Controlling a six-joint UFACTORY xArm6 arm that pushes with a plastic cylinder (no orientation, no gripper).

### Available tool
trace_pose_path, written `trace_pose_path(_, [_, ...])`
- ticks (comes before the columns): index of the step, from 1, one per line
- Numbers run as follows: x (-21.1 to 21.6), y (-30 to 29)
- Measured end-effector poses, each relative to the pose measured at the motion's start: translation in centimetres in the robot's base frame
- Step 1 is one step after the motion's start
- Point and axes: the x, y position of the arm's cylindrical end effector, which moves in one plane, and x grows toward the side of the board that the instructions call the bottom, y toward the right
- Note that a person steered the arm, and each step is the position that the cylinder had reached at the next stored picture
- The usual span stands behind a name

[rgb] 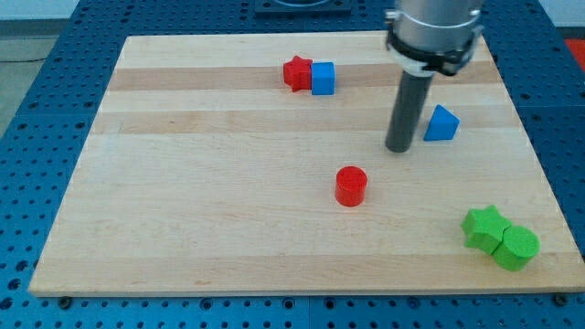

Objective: Push blue cube into blue triangle

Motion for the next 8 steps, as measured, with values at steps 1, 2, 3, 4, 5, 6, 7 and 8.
trace_pose_path(1, [-1.4, 0.5])
trace_pose_path(2, [-2.4, 3.0])
trace_pose_path(3, [-2.5, 6.7])
trace_pose_path(4, [-2.5, 7.5])
trace_pose_path(5, [-2.9, 3.6])
trace_pose_path(6, [-7.6, 3.1])
trace_pose_path(7, [-13.7, -0.1])
trace_pose_path(8, [-17.1, -5.9])
